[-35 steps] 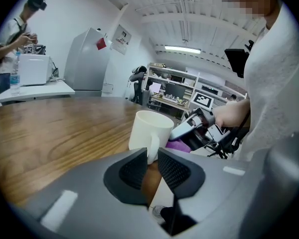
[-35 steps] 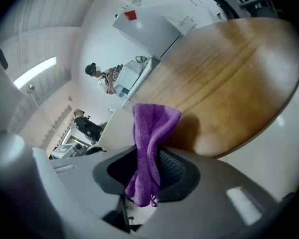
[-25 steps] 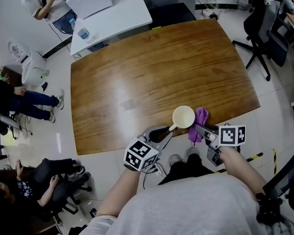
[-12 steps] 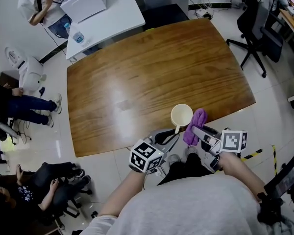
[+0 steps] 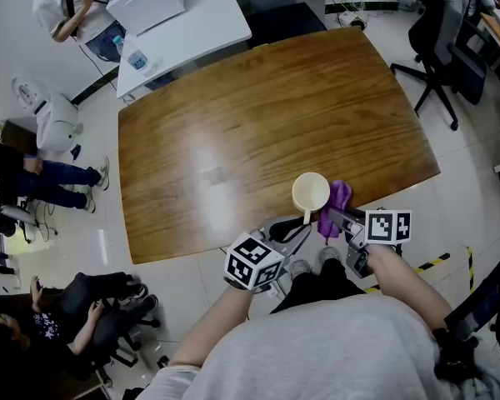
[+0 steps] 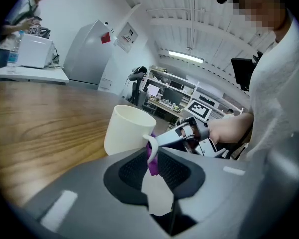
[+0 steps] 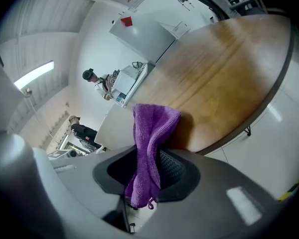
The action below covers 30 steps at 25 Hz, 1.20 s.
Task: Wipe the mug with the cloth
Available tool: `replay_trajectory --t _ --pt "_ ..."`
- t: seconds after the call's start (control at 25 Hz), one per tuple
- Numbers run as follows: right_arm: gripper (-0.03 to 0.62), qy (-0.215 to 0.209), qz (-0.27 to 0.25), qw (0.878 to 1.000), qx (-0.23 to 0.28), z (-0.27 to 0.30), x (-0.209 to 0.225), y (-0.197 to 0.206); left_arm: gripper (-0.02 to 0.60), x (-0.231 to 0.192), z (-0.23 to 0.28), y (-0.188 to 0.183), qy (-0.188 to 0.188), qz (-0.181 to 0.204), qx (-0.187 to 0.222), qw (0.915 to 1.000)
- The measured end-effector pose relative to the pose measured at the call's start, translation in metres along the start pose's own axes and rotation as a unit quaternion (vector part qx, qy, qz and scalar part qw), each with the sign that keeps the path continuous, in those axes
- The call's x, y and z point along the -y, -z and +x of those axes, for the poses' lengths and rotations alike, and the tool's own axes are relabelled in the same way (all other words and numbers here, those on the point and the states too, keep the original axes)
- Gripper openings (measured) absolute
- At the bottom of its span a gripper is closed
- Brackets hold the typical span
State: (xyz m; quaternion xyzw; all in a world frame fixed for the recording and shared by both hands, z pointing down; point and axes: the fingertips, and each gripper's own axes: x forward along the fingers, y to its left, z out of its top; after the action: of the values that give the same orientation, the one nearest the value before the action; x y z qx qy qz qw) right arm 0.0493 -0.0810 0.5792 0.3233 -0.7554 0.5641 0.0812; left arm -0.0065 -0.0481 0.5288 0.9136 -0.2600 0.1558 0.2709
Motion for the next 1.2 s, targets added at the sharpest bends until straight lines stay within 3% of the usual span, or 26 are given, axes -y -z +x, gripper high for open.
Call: replay_trajectory --t 0.2,0.36,0.6,0.76,1.0,1.2 --pt "0.110 -0.018 0.009 1.000 0.006 -0.006 -0.016 -0.004 0.063 -0.001 -0.002 0.000 -0.002 -0.010 0.007 0.9999" --pt "0.110 -0.069 0.038 0.996 0.041 -0.023 -0.051 -0.016 0.063 -0.001 -0.002 -0.001 0.002 -0.020 0.012 0.9997" --pt "0.110 -0.089 0.075 0.990 0.075 -0.027 -0.063 -0.020 0.048 0.007 0.006 -0.003 0.016 -0.019 0.008 0.9997" --pt "0.110 -0.078 0.084 0.991 0.068 -0.017 -0.049 -0.014 0.048 0.007 0.008 -0.002 0.022 -0.015 0.002 0.9996" --pt "0.110 -0.018 0.055 0.998 0.038 0.002 -0.017 0.003 0.048 0.008 0.007 -0.002 0.031 -0.013 -0.001 0.9994" --pt "0.110 -0.006 0.047 0.998 0.033 0.004 -0.011 0.008 0.048 0.009 0.007 -0.002 0.040 -0.005 0.005 0.9992"
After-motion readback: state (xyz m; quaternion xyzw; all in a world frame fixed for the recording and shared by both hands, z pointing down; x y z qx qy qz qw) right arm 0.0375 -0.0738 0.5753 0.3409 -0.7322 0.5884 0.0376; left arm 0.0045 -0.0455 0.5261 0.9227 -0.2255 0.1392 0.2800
